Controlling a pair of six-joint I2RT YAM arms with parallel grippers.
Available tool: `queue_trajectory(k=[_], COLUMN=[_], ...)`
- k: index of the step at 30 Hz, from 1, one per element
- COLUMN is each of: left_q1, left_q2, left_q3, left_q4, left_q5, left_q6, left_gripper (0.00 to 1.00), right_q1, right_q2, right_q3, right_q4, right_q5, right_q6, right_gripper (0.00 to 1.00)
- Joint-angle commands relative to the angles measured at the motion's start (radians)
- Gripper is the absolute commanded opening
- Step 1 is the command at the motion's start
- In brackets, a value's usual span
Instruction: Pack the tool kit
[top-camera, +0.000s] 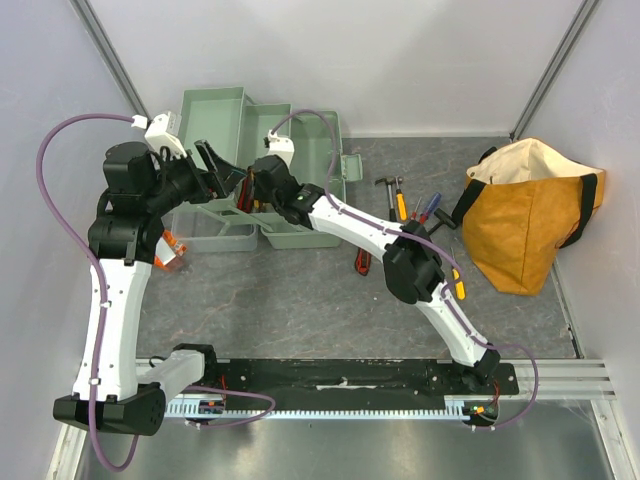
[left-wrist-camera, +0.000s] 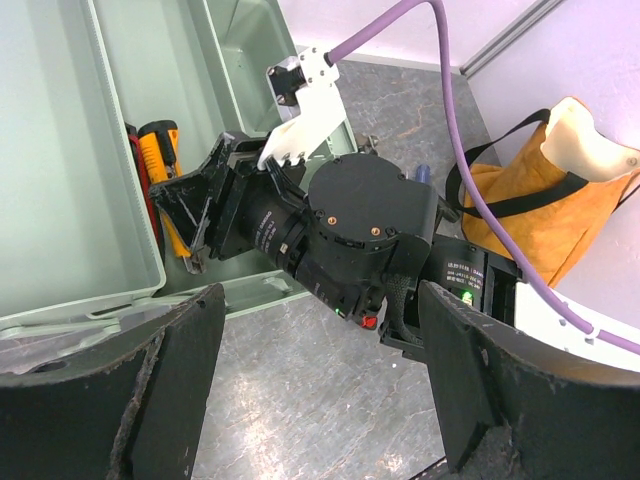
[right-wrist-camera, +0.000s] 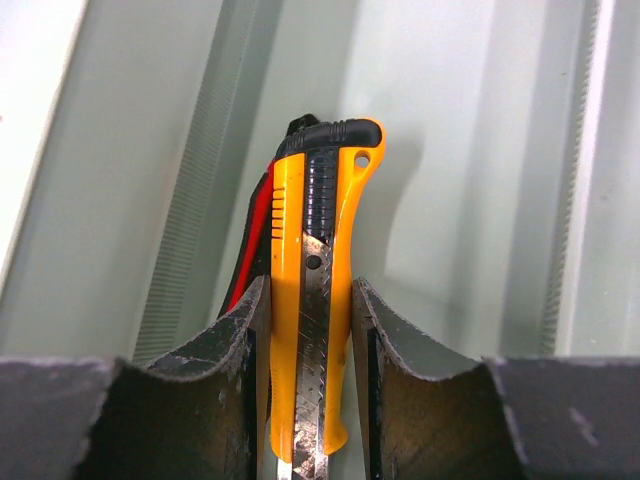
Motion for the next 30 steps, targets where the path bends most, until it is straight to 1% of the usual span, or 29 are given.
queue_trajectory(k=[1,3,4,6,8,9,11,15,18,27,30], left_q1=[-0.005,-0.005,-0.005,-0.004,-0.005,-0.005,-0.005,-0.004,-0.005,-0.004,-0.005], left_q2=[-0.019,-0.016,-0.014,-0.011,-0.010,-0.010,-0.013,-0.014,-0.014,-0.023,-0.026], left_q3=[0.006,0.003,0.002,0.003,0.005,0.005,0.002,-0.001,-0.003,-0.031,-0.040], left_q4=[0.030,0.030,0.031,0.031,0.031,0.031,0.031,0.031,0.031,0.033,0.034], left_q5=[-0.013,-0.013,-0.013,-0.011,-0.011,-0.011,-0.013,-0.014,-0.014,-0.017,-0.016], left_q6=[-0.003,-0.004,-0.006,-0.006,-0.006,-0.004,-0.003,-0.003,-0.001,-0.006,-0.006], left_gripper=[0.83,0.83,0.83,0.83,0.83,0.83,0.83,0.83,0.83,0.83,0.83], right_q1=[-0.031,-0.034,-0.034,-0.034,-0.034,-0.034,-0.035,-0.043,-0.051,-0.071,-0.071], right_q2=[-0.039,-0.048,-0.047,-0.036,-0.028,-0.027,-0.031,-0.050,-0.039,-0.014,-0.004], right_q3=[-0.009,-0.027,-0.032,-0.030,-0.030,-0.030,-0.027,-0.011,0.009,-0.001,0.008], right_q4=[0.029,0.021,0.021,0.017,0.015,0.015,0.014,0.023,0.029,0.029,0.032], right_q5=[0.078,0.092,0.086,0.065,0.032,0.020,0.005,-0.026,-0.093,-0.185,-0.216], right_q6=[0.035,0.041,0.038,0.038,0.038,0.041,0.044,0.047,0.062,0.093,0.096], right_gripper=[0.30,0.32,0.37,0.52,0.64,0.67,0.68,0.66,0.61,0.40,0.36])
